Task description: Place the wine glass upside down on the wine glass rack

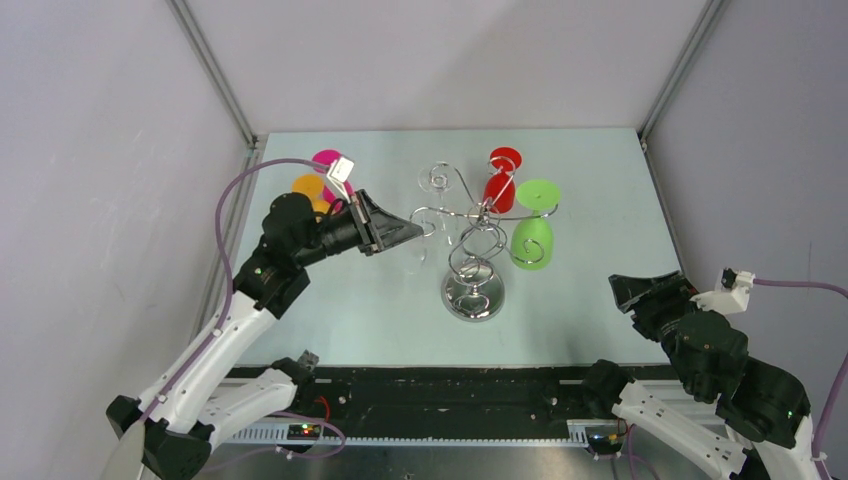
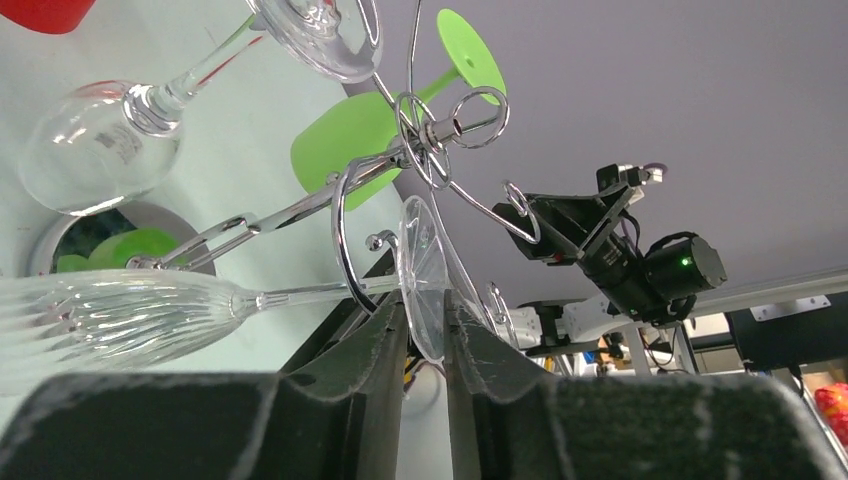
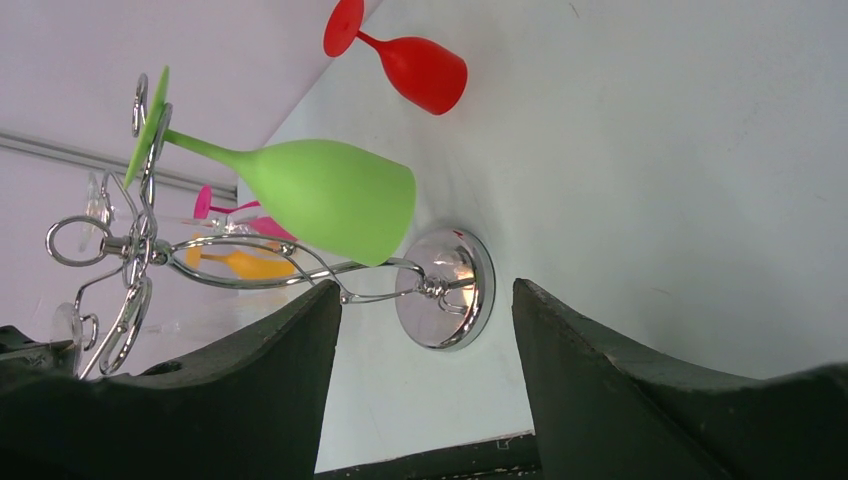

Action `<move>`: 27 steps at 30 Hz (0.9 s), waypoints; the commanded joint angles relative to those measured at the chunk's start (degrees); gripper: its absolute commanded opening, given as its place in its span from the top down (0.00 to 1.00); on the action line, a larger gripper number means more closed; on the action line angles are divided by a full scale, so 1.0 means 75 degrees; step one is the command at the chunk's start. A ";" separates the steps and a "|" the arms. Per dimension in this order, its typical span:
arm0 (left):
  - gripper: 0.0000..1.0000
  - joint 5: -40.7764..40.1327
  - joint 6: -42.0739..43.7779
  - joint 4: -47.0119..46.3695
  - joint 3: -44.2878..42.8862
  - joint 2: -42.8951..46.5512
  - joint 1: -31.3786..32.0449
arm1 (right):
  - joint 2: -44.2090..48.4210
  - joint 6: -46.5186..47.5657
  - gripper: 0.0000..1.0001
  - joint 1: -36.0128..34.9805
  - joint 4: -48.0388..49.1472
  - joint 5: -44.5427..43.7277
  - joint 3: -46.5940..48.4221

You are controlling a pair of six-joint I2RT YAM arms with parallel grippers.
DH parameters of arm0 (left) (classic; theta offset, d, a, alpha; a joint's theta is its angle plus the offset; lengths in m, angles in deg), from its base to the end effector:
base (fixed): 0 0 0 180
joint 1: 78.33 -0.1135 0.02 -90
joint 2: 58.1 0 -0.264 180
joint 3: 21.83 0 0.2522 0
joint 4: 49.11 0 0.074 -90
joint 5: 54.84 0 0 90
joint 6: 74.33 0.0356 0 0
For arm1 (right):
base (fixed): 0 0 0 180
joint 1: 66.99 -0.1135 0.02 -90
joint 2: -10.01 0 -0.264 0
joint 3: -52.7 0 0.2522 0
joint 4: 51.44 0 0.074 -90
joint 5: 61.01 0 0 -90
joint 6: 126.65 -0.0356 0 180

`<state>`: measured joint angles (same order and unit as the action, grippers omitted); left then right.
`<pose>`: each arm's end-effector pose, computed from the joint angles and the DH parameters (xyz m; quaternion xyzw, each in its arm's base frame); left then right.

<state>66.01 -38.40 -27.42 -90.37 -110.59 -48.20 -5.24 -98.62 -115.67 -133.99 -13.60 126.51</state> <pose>0.1687 -0.1190 0.3824 0.0266 0.7359 -0.5802 0.3481 0.0104 -0.0246 0.3574 0.2869 0.7532 0.2441 0.5392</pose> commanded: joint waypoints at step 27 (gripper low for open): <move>0.38 0.0415 0.0580 0.0419 0.0549 0.0650 -0.0201 | 0.0087 -0.0224 0.32 -0.0064 0.0066 -0.0167 -0.0129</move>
<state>68.38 -36.56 -24.08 -85.87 -108.30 -48.37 -5.09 -99.04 -115.67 -133.95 -13.60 125.59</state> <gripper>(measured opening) 0.604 0.681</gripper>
